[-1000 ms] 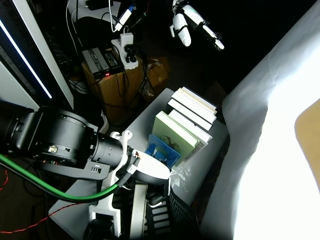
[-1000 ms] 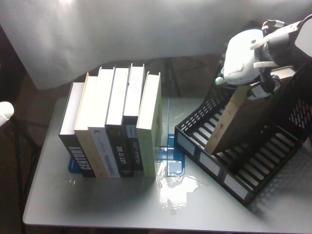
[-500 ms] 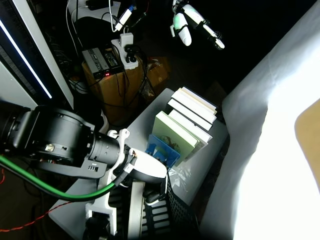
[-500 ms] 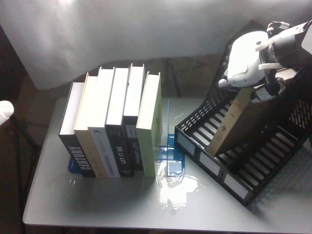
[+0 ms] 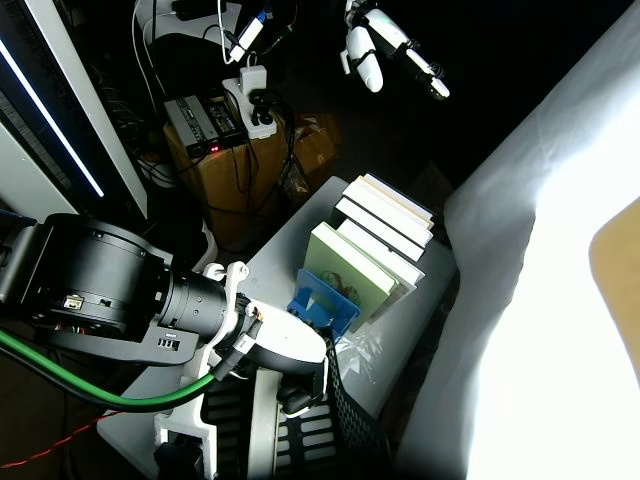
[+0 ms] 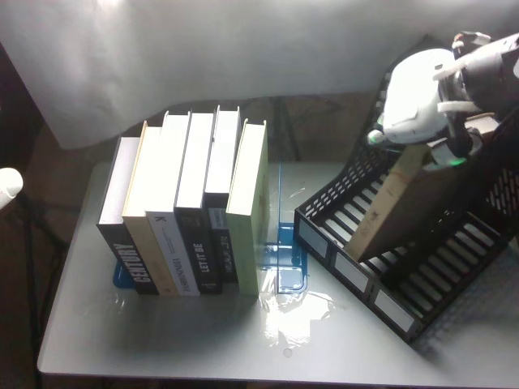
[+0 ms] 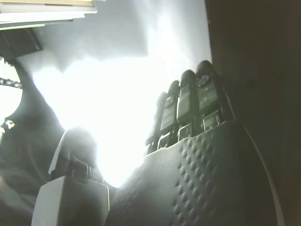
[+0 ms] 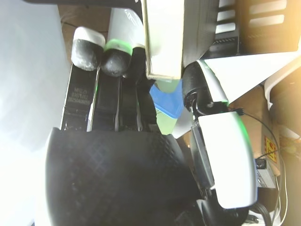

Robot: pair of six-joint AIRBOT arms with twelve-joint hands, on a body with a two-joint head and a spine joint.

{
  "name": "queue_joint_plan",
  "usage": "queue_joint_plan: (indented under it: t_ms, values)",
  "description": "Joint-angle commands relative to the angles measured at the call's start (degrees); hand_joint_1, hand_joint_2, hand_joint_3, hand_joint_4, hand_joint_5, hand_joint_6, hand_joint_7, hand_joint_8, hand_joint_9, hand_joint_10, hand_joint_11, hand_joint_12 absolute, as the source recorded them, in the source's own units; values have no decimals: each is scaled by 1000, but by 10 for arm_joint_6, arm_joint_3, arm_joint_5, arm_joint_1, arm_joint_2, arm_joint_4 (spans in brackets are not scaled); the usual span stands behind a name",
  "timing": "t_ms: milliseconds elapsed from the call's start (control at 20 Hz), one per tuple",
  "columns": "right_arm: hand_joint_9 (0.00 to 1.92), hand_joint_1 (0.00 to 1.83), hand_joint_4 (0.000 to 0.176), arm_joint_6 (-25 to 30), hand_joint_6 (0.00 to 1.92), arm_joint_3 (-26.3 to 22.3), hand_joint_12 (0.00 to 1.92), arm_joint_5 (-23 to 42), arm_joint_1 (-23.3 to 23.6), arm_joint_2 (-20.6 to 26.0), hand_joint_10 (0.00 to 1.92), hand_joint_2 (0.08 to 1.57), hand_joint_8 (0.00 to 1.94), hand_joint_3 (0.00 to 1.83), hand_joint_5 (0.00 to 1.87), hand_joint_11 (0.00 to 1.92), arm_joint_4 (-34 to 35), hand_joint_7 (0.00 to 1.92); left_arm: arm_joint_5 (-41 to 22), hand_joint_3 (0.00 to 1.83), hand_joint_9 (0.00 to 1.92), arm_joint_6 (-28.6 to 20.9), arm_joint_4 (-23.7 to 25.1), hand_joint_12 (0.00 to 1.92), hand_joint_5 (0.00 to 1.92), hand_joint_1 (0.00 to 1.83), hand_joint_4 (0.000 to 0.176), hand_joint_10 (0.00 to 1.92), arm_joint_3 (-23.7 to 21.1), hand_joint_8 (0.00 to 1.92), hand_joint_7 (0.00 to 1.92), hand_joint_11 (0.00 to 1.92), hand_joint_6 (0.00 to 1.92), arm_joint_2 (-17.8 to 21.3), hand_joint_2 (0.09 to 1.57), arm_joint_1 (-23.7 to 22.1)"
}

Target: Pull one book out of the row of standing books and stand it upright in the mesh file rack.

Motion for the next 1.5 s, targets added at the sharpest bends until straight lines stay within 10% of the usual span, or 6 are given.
queue_joint_plan:
  t_ms: [0,50,500,550,600,1450]
  values:
    - [799,778,0,1,1909,1,1921,-46,10,11,1921,1513,1941,0,341,885,-6,621,-73,0,0,-3,-13,0,21,189,0,0,5,0,0,0,0,1,1356,-3]
    - [460,1023,0,1,1595,-1,1770,-46,15,13,1393,1216,1305,0,186,324,-4,424,-74,0,0,-3,-13,0,21,187,0,0,5,0,0,0,0,1,1356,-3]
    - [249,1158,0,-8,1713,-10,1921,-51,22,26,1635,1182,1469,0,136,144,-7,281,-79,1,0,-3,-14,0,37,168,0,0,6,0,0,0,6,3,1355,-3]
    - [49,803,0,-5,640,-6,1128,-52,22,26,412,942,393,0,26,28,-7,55,-79,1,0,-3,-14,0,34,152,1,0,6,0,0,0,4,3,1354,-3]
    - [9,733,0,0,201,2,670,-53,22,26,82,894,81,0,77,5,-7,26,-80,0,0,-3,-14,0,34,170,3,0,7,0,0,0,3,3,1355,-3]
    - [0,710,0,55,9,-90,339,-136,45,134,0,887,0,0,123,0,69,18,-75,0,0,-3,-3,0,26,141,0,0,1,0,0,0,5,5,1341,-6]
